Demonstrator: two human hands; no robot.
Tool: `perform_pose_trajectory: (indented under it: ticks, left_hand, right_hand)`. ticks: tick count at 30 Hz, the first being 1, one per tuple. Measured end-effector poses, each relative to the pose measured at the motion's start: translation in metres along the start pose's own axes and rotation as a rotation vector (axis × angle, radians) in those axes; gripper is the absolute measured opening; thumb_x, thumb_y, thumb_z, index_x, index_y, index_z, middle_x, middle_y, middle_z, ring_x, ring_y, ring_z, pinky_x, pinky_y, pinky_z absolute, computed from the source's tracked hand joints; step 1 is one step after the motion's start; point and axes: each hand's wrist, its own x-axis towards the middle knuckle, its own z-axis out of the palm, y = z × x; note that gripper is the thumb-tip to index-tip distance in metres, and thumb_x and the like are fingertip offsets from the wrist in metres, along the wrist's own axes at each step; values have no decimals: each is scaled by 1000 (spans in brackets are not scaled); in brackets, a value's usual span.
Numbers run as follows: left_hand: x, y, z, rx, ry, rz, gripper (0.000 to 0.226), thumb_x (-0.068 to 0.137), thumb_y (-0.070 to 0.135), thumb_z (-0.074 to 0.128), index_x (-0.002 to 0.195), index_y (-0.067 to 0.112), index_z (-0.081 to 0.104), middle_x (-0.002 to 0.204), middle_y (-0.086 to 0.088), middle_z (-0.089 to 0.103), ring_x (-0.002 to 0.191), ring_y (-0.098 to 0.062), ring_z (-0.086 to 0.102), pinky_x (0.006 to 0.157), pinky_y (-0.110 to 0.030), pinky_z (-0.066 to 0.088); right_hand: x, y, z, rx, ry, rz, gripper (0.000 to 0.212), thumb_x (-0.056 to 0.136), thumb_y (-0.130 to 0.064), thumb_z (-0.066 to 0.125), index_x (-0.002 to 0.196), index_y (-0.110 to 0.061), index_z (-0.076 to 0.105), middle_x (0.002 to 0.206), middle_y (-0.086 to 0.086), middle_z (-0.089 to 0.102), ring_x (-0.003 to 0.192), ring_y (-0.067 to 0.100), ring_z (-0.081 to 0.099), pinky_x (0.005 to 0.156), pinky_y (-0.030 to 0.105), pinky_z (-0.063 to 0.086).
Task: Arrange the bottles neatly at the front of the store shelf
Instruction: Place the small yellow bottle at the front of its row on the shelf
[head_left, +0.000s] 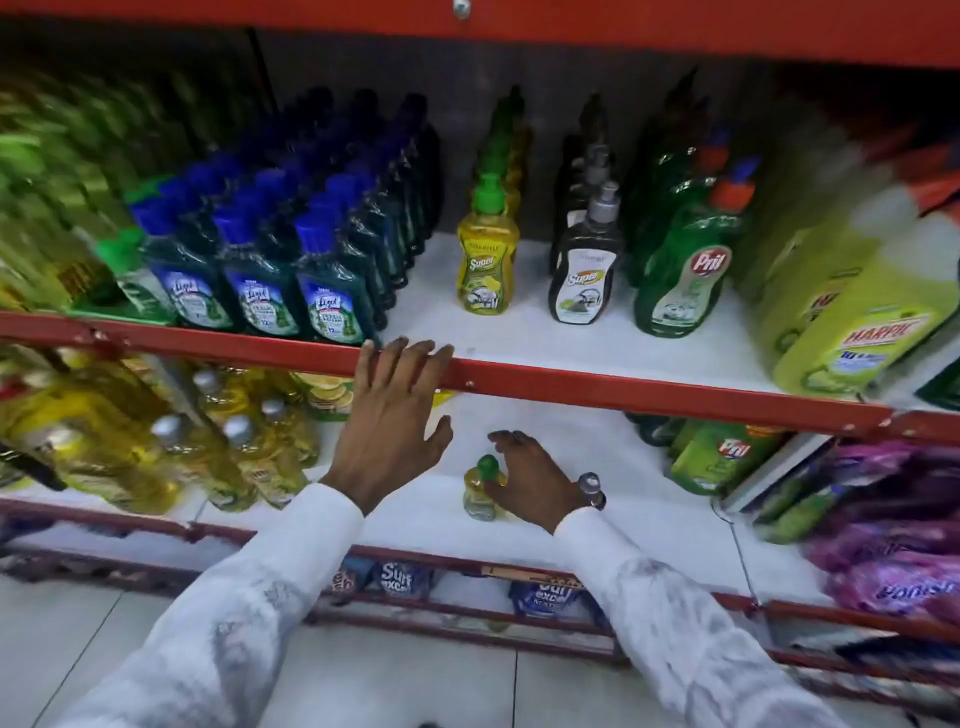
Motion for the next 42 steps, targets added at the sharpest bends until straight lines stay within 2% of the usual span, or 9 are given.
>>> perform_pose_trajectory:
  ticks: [3,6,10,18,22,27,33,39,42]
  left_hand:
    - [1,-2,-1,-4,15,14,75,82,39,64,148,19,35,145,-9,49,140,-35,37,120,-61,20]
    - [-1,-4,-1,-7,1,29,77,82,40,64,149,20,33,146,-7,47,141,-34,36,121,-60,19]
    - [-3,-12,-2,-14,12,79,79,82,40,64,151,21,29,147,-6,46,141,-32,36,123,-57,17]
    - [-5,-17,4,-115,73,94,82,77,31,70,150,21,33,147,-2,47,142,-27,35,124,-53,15]
    - [-5,-14,7,-149,93,81,83,72,25,73,147,22,37,145,0,49,141,-26,38,123,-55,19]
    - [-3,-10,8,-167,100,52,85,66,20,74,143,23,39,140,1,51,138,-26,40,123,-56,20]
    - [-2,-5,12,-276,100,-12,97,53,-1,69,142,24,39,141,4,46,142,-22,31,127,-41,-2]
    - [-4,-2,9,-266,92,-23,97,55,-4,69,142,24,36,143,4,43,145,-21,26,126,-41,0]
    - [-3,-1,7,-253,74,-23,95,57,1,71,142,24,36,143,3,43,145,-23,27,127,-45,5]
  right_hand:
    - [11,-6,9,15,-74,72,59,81,-24,70,136,-12,52,129,15,60,122,34,56,103,39,47]
    - [12,-11,9,33,-12,109,36,77,-20,72,113,-13,70,115,11,72,110,31,63,94,31,48]
    - [2,-18,-8,81,46,91,34,66,-22,81,100,-19,76,105,4,76,102,28,65,92,33,53]
    - [-50,-83,-145,313,309,-3,35,57,-21,88,91,-24,78,76,-11,76,59,-6,64,60,9,51]
    - [-56,-115,-217,388,412,-76,39,53,-25,90,90,-21,79,76,-6,79,68,8,74,67,25,61]
    - [-32,-143,-262,339,519,-131,43,53,-33,94,92,-21,80,78,-4,78,76,8,74,69,27,61]
    - [21,-155,-254,243,491,-29,43,58,-32,95,95,-17,77,83,-4,72,73,9,67,62,18,52]
    - [45,-152,-236,202,463,-20,42,57,-30,95,92,-14,77,78,-5,70,81,15,71,81,32,60]
    - [54,-151,-235,207,431,-39,43,59,-30,95,94,-14,76,85,-2,74,83,15,72,78,25,57]
